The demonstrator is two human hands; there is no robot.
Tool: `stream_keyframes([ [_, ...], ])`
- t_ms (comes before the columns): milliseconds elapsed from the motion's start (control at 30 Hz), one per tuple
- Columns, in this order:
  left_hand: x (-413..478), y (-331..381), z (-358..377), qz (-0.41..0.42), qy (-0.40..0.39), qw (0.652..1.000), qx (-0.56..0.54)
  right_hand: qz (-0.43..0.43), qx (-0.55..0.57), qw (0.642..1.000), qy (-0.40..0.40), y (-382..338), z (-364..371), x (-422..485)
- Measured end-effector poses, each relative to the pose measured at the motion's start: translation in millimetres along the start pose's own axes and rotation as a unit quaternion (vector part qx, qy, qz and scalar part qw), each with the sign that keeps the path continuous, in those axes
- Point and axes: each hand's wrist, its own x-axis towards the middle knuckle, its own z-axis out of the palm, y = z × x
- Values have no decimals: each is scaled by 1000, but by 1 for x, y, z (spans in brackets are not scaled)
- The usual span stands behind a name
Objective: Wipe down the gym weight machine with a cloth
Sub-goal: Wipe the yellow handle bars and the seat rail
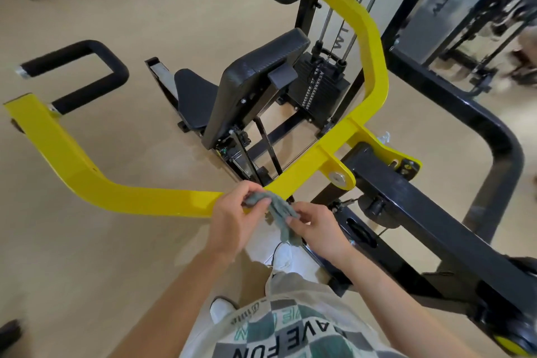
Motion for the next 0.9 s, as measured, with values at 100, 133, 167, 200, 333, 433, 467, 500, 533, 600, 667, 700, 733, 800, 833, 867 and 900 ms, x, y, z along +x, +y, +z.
stream_keyframes([
  [100,-7,4,-3,21,14,998,54,158,274,949,9,-16,14,-20],
  [133,-13,3,-3,30,10,996,84,204,345,916,8,-23,17,-26],
  [167,-20,3,-2,42,-3,994,105,237,409,881,0,-27,19,-30],
  [200,-28,1,-2,58,-25,991,115,255,464,848,-19,-30,20,-34],
  [333,-60,-11,3,119,-99,984,92,253,517,814,-76,-31,21,-48],
  [433,-71,-14,3,137,-148,977,73,259,447,855,-47,-20,25,-53],
  [467,-71,-15,3,133,-170,974,64,260,438,860,-39,-14,25,-53],
  [500,-69,-16,3,126,-184,973,65,263,434,861,-32,-10,25,-52],
  [533,-65,-17,3,120,-179,973,77,268,433,860,-20,-4,23,-49],
  [600,-51,-21,1,113,-115,978,135,287,446,848,21,7,17,-37],
  [667,-36,-27,-4,110,-27,970,213,306,466,828,62,19,8,-21],
  [700,-30,-31,-5,105,6,963,247,312,474,820,76,24,3,-12],
  [733,-24,-34,-6,96,25,955,279,314,483,813,85,30,-2,0],
  [800,-16,-38,-5,68,28,937,340,307,514,795,96,42,-10,23],
  [833,-15,-39,-2,54,23,929,364,301,533,784,104,46,-13,35],
  [867,-14,-39,0,45,20,924,379,295,555,770,111,48,-17,47],
  [900,-14,-39,3,38,21,922,385,287,576,757,117,51,-21,58],
])
